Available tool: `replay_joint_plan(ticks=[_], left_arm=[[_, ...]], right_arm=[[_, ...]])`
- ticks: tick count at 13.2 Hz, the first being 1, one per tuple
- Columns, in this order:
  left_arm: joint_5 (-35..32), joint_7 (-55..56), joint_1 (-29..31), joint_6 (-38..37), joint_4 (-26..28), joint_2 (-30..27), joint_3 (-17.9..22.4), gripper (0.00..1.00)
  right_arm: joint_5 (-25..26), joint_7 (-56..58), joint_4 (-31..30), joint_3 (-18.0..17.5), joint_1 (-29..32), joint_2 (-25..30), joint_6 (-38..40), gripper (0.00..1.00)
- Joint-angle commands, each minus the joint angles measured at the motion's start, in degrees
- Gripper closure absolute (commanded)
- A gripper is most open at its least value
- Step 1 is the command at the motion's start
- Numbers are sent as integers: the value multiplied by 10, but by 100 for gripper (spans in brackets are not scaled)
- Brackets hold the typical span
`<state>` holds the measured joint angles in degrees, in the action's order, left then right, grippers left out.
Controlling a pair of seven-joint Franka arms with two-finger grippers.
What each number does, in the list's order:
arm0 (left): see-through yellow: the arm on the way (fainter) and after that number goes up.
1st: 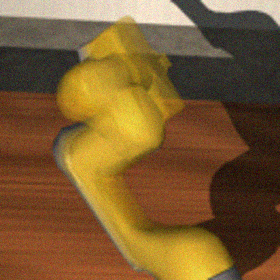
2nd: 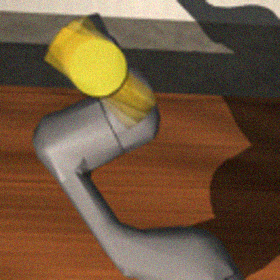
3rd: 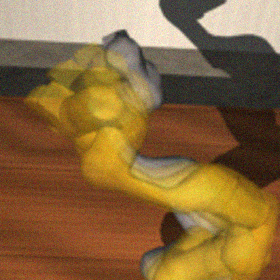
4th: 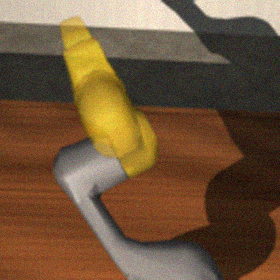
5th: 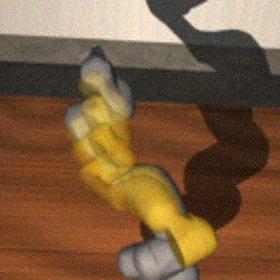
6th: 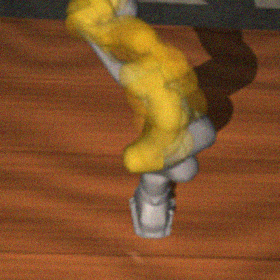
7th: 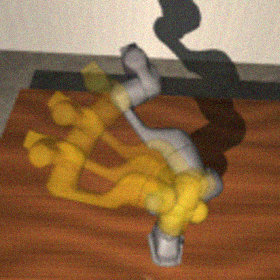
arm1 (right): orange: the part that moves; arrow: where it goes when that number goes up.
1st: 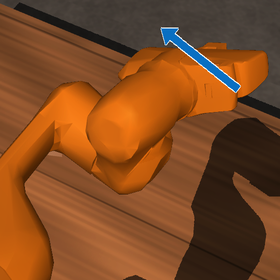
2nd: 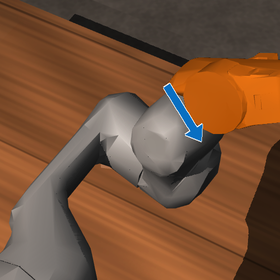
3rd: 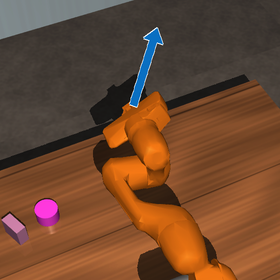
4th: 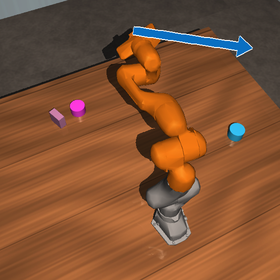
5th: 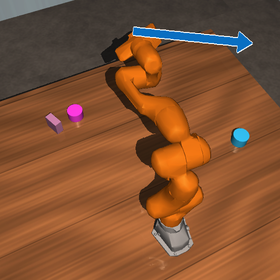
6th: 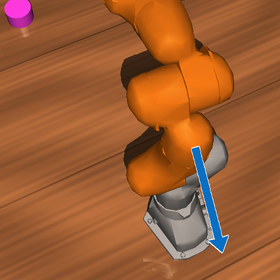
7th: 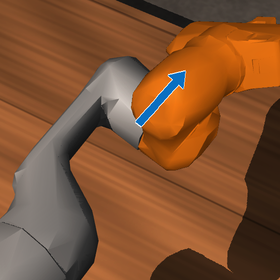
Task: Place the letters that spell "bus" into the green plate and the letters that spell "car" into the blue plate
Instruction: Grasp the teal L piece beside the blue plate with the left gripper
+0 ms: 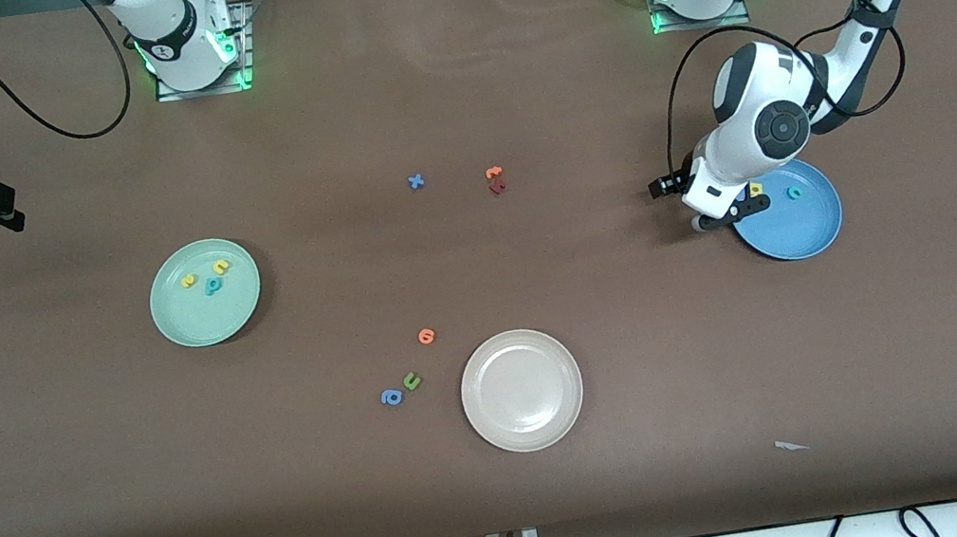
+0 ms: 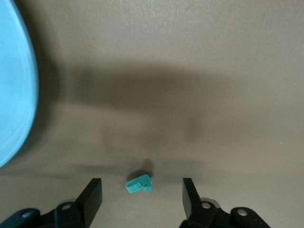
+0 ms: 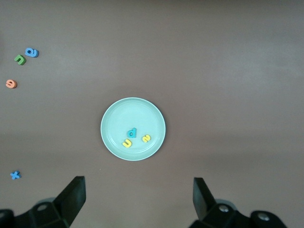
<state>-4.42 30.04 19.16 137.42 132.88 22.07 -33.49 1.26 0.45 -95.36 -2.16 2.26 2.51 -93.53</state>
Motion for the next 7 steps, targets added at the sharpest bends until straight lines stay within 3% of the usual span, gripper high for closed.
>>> replay_joint_plan(ticks=[1,7], left_arm=[[-16,13,-6,23,17,-4,-5,26],[-29,15,-8,26,19,10,-3,33]], right_arm=[[3,-4,16,9,-21,-5,25,0],[2,-4,23,16,-27,-11,25,0]])
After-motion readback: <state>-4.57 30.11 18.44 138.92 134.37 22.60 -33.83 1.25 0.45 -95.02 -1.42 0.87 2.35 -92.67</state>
